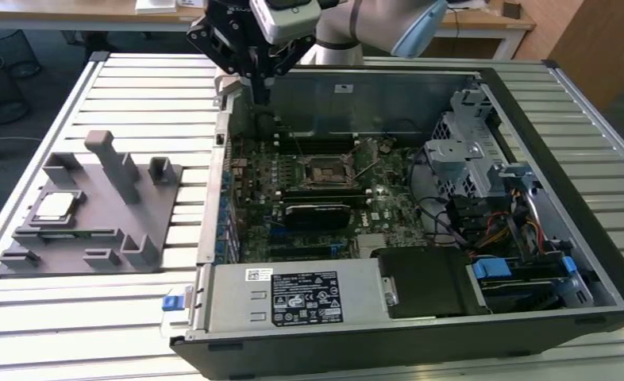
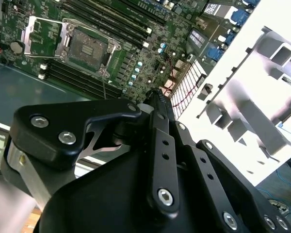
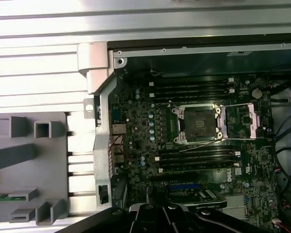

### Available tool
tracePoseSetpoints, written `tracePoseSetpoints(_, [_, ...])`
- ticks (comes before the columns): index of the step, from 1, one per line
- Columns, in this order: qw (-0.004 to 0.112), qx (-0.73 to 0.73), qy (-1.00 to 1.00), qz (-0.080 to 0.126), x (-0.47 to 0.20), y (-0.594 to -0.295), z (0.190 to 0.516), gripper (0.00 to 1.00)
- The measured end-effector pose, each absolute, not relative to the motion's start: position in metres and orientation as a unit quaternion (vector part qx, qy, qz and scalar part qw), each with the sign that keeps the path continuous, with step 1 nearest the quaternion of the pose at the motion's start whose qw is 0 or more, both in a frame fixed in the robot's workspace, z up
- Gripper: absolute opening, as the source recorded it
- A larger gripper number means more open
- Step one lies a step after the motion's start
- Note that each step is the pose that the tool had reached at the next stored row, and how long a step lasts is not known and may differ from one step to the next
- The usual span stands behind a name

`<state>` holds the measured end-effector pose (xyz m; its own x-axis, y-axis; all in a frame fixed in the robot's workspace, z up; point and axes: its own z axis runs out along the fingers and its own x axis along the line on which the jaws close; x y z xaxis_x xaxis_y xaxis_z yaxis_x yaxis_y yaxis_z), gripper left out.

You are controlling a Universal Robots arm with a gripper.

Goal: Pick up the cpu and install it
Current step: 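Reach for the cpu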

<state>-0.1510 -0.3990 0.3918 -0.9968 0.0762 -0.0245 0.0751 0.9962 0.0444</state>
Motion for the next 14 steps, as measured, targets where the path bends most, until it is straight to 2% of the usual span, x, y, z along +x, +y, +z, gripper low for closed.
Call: tracePoseSetpoints(14, [0.013,0.038,0.999,0.022,-0.1594,-0.399,0.3905,0.11])
